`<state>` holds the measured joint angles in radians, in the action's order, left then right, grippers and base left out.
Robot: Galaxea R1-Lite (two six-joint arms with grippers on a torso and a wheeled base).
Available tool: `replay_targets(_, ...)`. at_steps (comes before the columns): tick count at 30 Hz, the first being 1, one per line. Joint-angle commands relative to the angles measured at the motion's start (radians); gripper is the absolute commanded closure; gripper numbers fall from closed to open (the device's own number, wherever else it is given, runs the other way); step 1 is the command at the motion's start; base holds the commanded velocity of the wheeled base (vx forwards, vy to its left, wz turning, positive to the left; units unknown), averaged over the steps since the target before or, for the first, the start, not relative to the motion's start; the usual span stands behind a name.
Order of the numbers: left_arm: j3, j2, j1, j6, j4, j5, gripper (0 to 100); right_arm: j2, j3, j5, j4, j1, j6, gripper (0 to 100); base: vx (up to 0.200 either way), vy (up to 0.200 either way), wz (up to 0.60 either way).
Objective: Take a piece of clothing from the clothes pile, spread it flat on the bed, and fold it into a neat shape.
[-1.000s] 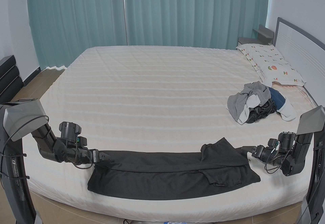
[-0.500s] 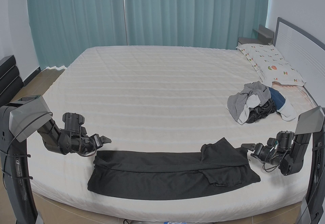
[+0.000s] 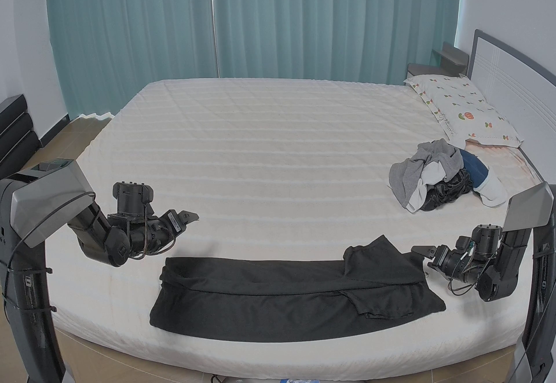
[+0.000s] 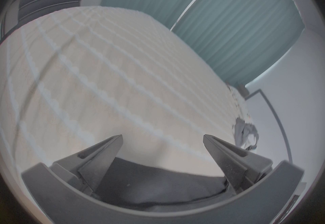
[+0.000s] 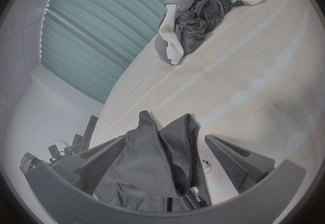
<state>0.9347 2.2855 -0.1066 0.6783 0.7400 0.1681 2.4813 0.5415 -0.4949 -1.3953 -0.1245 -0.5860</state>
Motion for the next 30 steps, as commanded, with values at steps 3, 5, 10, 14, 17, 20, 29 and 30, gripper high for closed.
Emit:
replay_targets(3, -0.034, -0.006, -0.081, 0.026, 0.036, -0.035, 0, 0.007, -0.003, -0.001, -0.005, 0.000, 0.000, 0, 0.000, 0.000, 0.00)
replay_targets(5, -0.050, -0.006, -0.091, 0.003, 0.032, -0.035, 0, 0.008, -0.005, -0.001, -0.005, 0.000, 0.000, 0, 0.000, 0.000, 0.00)
replay_targets(10, -0.093, -0.011, -0.116, -0.117, -0.041, -0.036, 0, 0.011, -0.005, 0.001, -0.014, 0.002, 0.002, 0, 0.000, 0.000, 0.00)
replay_targets(14, -0.119, -0.023, -0.134, -0.209, -0.174, -0.041, 0, 0.013, -0.006, 0.001, -0.019, 0.002, 0.002, 0, 0.000, 0.000, 0.00)
replay_targets(17, -0.126, -0.035, -0.134, -0.324, -0.297, -0.078, 0, 0.013, -0.006, 0.001, -0.019, 0.002, 0.002, 0, 0.000, 0.000, 0.00)
replay_targets(20, -0.125, -0.037, -0.134, -0.355, -0.324, -0.098, 0, 0.013, -0.006, 0.001, -0.019, 0.002, 0.002, 0, 0.000, 0.000, 0.00)
replay_targets(29, -0.146, -0.054, -0.134, -0.388, -0.335, -0.125, 0, -0.010, -0.017, 0.012, -0.037, 0.000, 0.005, 0, 0.000, 0.000, 0.00)
replay_targets(30, -0.146, -0.055, -0.134, -0.390, -0.337, -0.125, 0, -0.019, -0.021, 0.016, -0.048, 0.000, 0.003, 0, 0.000, 0.000, 0.00)
